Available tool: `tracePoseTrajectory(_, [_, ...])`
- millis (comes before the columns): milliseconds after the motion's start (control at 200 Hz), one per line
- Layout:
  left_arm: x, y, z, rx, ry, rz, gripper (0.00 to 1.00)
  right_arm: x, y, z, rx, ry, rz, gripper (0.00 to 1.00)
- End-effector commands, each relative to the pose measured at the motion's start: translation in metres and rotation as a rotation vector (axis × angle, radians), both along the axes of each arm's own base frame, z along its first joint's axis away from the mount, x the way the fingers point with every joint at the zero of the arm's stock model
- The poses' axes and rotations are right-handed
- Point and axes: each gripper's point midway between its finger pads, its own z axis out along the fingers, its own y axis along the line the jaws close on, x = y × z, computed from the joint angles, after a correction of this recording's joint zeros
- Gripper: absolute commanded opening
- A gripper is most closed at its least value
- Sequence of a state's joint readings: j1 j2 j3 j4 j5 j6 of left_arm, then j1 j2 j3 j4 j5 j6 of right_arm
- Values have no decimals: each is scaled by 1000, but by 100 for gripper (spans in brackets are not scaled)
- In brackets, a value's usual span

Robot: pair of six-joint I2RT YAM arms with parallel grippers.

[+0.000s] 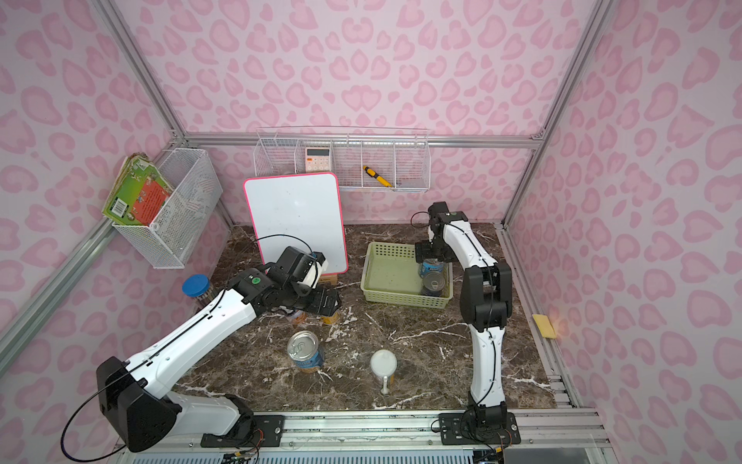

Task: Put the canned food in the basket
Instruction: Place the canned food in the basket, then pick up the canned food from the center of the board.

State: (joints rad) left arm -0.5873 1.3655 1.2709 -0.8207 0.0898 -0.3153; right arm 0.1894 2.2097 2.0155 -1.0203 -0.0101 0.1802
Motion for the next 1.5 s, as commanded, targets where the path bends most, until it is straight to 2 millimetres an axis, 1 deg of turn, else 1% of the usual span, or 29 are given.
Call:
tracePoseTrajectory(0, [0, 0, 7, -9, -15, 1, 98, 3, 1, 17, 11, -33, -6, 99])
tracePoseTrajectory(55, [0, 1, 10, -12, -18, 2, 98, 6, 2, 28, 20, -57, -11, 99])
tracePoseTrajectory(130, [-5, -2, 17, -38, -17, -18, 99, 7, 2, 50, 24, -97, -14, 99])
tracePoseTrajectory(200, [-19, -14, 26, -94, -16, -98, 99, 4, 1, 77, 27, -149, -19, 99])
tracePoseTrajectory(215, [-23, -17, 28, -108, -18, -125, 99, 3, 1, 80, 28, -153, -20, 99])
tracePoseTrajectory(220, [-24, -18, 28, -111, -18, -133, 99, 2, 1, 85, 30, -163, -20, 99])
tracePoseTrajectory(235, [-28, -21, 30, -125, -22, -160, 99, 1, 0, 87, 31, -167, -21, 99])
tracePoseTrajectory(280, [-40, -28, 35, -143, -35, -223, 99, -4, -2, 104, 35, -203, -30, 99])
tracePoseTrajectory(380, [-64, -36, 44, -126, -34, -302, 99, -20, -9, 133, 38, -278, -53, 99])
tracePoseTrajectory(430, [-76, -42, 49, -109, -24, -345, 99, -29, -12, 143, 34, -302, -62, 99])
tracePoseTrajectory(500, [-94, -58, 56, -75, -13, -431, 100, -43, -15, 154, 42, -324, -63, 99])
tracePoseTrajectory(525, [-99, -64, 55, -50, -7, -456, 99, -48, -15, 157, 47, -332, -63, 99])
tracePoseTrajectory(545, [-104, -67, 48, -20, 12, -473, 99, -52, -15, 159, 53, -339, -58, 99])
tracePoseTrajectory(550, [-104, -70, 52, -21, 4, -477, 99, -53, -15, 160, 54, -341, -58, 99])
tracePoseTrajectory(575, [-108, -76, 55, -7, 12, -499, 99, -57, -14, 161, 62, -347, -48, 99])
tracePoseTrajectory(645, [-119, -88, 39, 63, 100, -543, 99, -68, -12, 161, 85, -364, -36, 99])
tracePoseTrajectory(685, [-125, -91, 29, 109, 143, -564, 99, -73, -11, 159, 97, -369, -30, 99])
tracePoseTrajectory(760, [-134, -103, 19, 164, 178, -610, 99, -81, -12, 151, 99, -365, -21, 99])
tracePoseTrajectory(865, [-139, -126, 13, 176, 201, -647, 99, -89, -14, 139, 96, -343, -16, 99])
tracePoseTrajectory(915, [-135, -135, 7, 183, 204, -637, 99, -91, -13, 136, 101, -338, -7, 99])
tracePoseTrajectory(1045, [-135, -153, -10, 180, 270, -617, 99, -93, -10, 135, 109, -335, 15, 99])
tracePoseTrajectory(1160, [-139, -161, -24, 183, 331, -607, 99, -93, -10, 137, 105, -337, 27, 99])
tracePoseTrajectory(1245, [-139, -167, -32, 198, 355, -597, 99, -92, -10, 138, 105, -342, 31, 99])
tracePoseTrajectory(1330, [-135, -163, -43, 251, 381, -563, 99, -93, -10, 138, 104, -341, 31, 99])
tracePoseTrajectory(1495, [-141, -157, -60, 275, 432, -532, 99, -95, -9, 138, 104, -344, 41, 99])
